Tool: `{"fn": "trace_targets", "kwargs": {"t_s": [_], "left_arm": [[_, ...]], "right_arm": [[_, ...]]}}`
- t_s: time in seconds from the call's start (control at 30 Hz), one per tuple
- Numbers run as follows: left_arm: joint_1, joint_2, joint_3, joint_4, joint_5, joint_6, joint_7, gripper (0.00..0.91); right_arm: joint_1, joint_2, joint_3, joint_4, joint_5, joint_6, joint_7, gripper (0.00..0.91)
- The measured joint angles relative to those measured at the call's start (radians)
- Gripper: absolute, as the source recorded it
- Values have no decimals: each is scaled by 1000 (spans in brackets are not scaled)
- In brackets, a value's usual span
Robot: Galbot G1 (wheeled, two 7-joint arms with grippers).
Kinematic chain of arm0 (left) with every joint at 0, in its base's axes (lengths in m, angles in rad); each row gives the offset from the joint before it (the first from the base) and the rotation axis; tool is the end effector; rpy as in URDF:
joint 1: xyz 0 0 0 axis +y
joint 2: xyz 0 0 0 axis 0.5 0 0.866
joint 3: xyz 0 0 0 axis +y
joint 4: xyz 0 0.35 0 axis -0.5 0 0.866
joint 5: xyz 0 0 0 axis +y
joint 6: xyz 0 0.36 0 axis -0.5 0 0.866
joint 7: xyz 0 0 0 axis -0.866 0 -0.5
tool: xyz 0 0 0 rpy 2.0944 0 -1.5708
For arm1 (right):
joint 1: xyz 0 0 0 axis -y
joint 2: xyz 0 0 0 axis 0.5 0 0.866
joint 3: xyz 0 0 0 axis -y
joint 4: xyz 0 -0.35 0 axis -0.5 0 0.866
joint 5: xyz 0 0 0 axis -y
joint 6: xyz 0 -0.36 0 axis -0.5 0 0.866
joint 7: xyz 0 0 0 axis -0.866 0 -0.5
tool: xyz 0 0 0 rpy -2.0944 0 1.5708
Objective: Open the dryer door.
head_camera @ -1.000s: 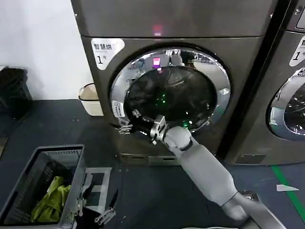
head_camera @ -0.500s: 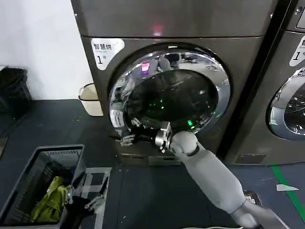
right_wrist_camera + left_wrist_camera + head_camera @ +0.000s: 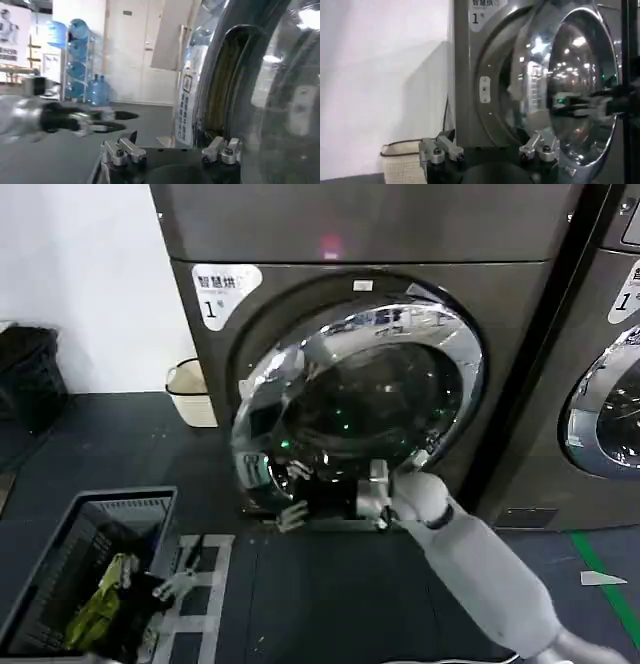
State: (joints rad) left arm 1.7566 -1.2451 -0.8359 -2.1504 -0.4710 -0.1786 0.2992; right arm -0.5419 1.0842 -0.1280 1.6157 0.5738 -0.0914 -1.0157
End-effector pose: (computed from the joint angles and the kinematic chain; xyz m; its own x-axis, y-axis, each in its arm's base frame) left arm 0.1425 0.1366 -0.2741 -0.9673 0.2249 -0.1177 0.2252 0.9743 0.0110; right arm 0.4424 0.0367 -0.2090 0.0284 -0.9986 0.0453 -0.9917 -0.0338 -0.1236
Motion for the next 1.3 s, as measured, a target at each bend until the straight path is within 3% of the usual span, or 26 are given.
{"fn": "trace_targets", "kwargs": {"t_s": [0.43, 0.73, 1.3], "left_arm": [[-216, 291, 76, 200, -273, -18, 8, 907], [-405, 459, 234, 358, -401, -80, 92, 907], [-650, 642, 524, 446, -576, -81, 202, 907]], "right_arm": [[-92, -103, 77, 91, 46, 26, -148, 907], [-184, -160, 151, 148, 61, 46, -235, 907], [-324, -243, 288, 218, 84, 89, -361, 907]]}}
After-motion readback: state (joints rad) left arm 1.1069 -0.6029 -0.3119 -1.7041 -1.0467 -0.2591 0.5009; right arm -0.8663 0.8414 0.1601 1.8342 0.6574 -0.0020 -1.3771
